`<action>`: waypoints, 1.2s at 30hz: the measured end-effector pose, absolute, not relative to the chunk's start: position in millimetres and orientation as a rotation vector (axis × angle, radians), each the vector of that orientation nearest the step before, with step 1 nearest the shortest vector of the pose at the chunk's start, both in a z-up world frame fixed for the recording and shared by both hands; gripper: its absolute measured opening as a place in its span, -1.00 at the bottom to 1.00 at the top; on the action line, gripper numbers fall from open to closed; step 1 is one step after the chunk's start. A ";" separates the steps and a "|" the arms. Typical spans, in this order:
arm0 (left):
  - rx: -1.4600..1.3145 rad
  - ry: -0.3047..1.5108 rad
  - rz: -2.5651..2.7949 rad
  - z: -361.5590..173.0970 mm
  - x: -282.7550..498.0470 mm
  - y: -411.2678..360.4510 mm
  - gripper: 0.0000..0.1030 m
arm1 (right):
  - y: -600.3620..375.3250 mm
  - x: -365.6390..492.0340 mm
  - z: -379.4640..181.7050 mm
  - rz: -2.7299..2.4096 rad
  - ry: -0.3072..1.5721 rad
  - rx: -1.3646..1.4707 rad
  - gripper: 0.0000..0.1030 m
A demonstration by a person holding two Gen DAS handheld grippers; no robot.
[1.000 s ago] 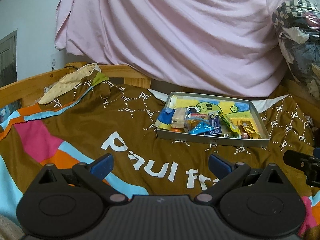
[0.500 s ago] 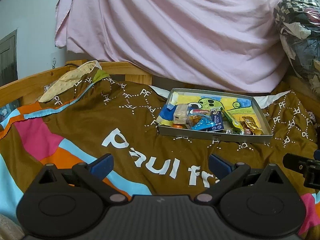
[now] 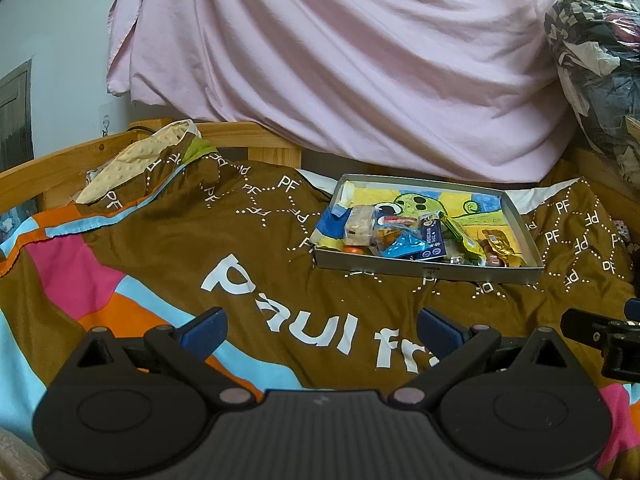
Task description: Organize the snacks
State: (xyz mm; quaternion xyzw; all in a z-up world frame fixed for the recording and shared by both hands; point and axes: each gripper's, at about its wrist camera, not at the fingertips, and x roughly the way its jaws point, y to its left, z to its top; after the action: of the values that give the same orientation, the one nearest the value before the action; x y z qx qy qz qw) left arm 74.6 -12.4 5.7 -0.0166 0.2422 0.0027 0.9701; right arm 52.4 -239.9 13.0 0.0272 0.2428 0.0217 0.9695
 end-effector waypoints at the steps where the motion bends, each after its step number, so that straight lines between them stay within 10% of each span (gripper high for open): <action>1: -0.033 0.489 0.005 5.6 74.6 -12.5 0.99 | -239.9 52.4 12.9 0.044 0.491 0.055 0.99; 36: -0.034 0.491 0.007 5.4 74.6 -11.2 0.99 | -239.1 52.4 10.8 0.048 0.496 0.055 0.99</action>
State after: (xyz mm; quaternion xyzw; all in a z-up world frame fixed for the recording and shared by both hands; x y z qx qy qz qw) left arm 74.6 -11.2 5.4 -0.0170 0.2429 0.0036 0.9699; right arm 52.4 -239.1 10.8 0.0271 0.2452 0.0238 0.9688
